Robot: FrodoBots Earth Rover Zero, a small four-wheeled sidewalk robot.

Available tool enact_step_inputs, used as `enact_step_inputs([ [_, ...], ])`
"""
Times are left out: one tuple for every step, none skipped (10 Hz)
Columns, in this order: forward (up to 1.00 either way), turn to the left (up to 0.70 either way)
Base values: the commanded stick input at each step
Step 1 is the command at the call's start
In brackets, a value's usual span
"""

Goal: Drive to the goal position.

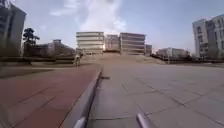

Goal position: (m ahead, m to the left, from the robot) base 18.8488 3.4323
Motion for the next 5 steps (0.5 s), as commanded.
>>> enact_step_inputs([
  [0.70,0.00],
  [0.70,0.00],
  [0.70,0.00],
  [0.70,0.00],
  [0.70,0.00],
])
